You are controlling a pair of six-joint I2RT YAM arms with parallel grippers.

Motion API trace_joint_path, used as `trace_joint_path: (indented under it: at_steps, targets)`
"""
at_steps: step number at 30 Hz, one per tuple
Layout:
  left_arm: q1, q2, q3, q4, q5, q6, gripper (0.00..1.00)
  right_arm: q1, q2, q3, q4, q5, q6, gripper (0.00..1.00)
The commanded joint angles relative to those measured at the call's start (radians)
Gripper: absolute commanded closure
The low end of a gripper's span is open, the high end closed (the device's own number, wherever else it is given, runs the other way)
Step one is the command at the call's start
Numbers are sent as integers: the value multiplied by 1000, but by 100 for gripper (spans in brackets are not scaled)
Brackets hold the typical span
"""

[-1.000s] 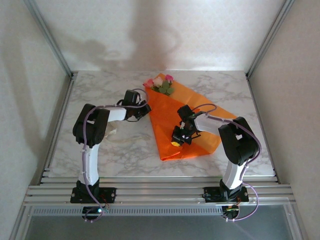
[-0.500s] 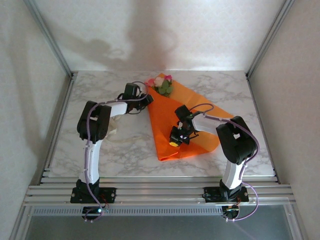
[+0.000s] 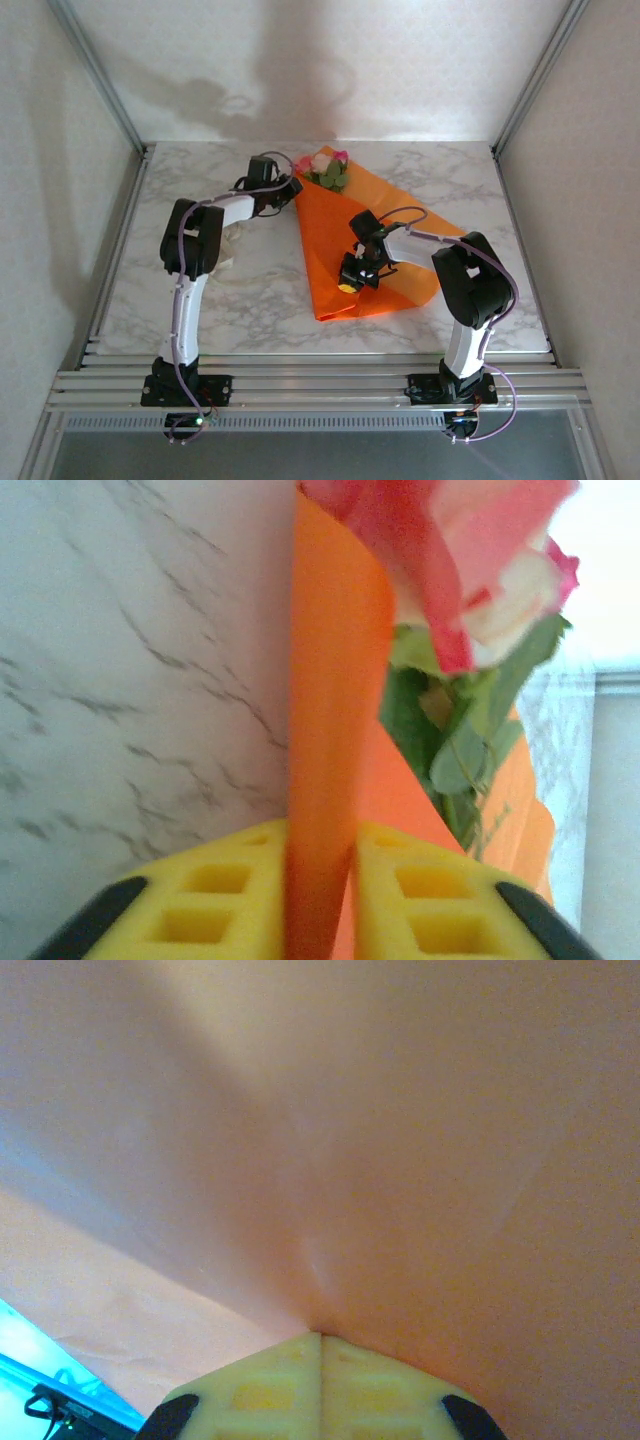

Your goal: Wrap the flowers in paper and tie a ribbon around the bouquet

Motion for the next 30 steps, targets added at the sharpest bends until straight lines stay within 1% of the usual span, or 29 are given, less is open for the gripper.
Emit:
trace_joint_path:
  at_steps: [1,4,5,6,7,8,10,14,15,16,17,23,24,26,27,28,29,30]
  targets:
    - [18,63,50,1,2,-22,100,15,62,-42,-51,77,-14,100]
    - [25,76,75,9,9,-27,100,15,58,-47,-49,78,-12,100]
    - [27,77,80,12,10,-27,97,15,56,-48,-48,78,-12,100]
    - [29,77,87,11,9,-31,85,15,55,-51,-47,80,-11,100]
    - [29,81,96,12,9,-33,74,16,53,-53,-46,80,-10,100]
    - [30,86,108,9,11,-34,72,16,53,-55,-46,80,-9,100]
    - [32,104,136,-2,18,-38,72,15,53,-56,-44,82,-10,100]
    - [38,125,159,24,34,-63,73,16,57,-56,-43,80,-10,100]
    - [40,129,164,31,41,-69,77,15,58,-56,-44,81,-11,100]
    - [41,135,171,36,52,-70,93,16,58,-56,-44,81,-12,100]
    - [41,139,179,38,60,-72,100,15,57,-57,-44,83,-13,100]
    - [44,123,206,5,67,-46,100,15,48,-72,-39,90,-11,100]
    - [45,102,199,-8,56,-37,83,16,45,-74,-38,90,-10,100]
    - [44,44,164,-36,13,-16,39,15,43,-74,-34,88,-9,100]
    - [43,0,131,-54,-15,-3,21,15,43,-73,-34,87,-9,100]
    - [41,-46,87,-55,-34,0,10,15,45,-73,-33,87,-9,100]
    - [37,-108,17,-42,-51,0,7,14,45,-74,-30,86,-9,100]
    - [30,-177,-60,-38,-67,-1,7,15,48,-74,-27,82,-11,100]
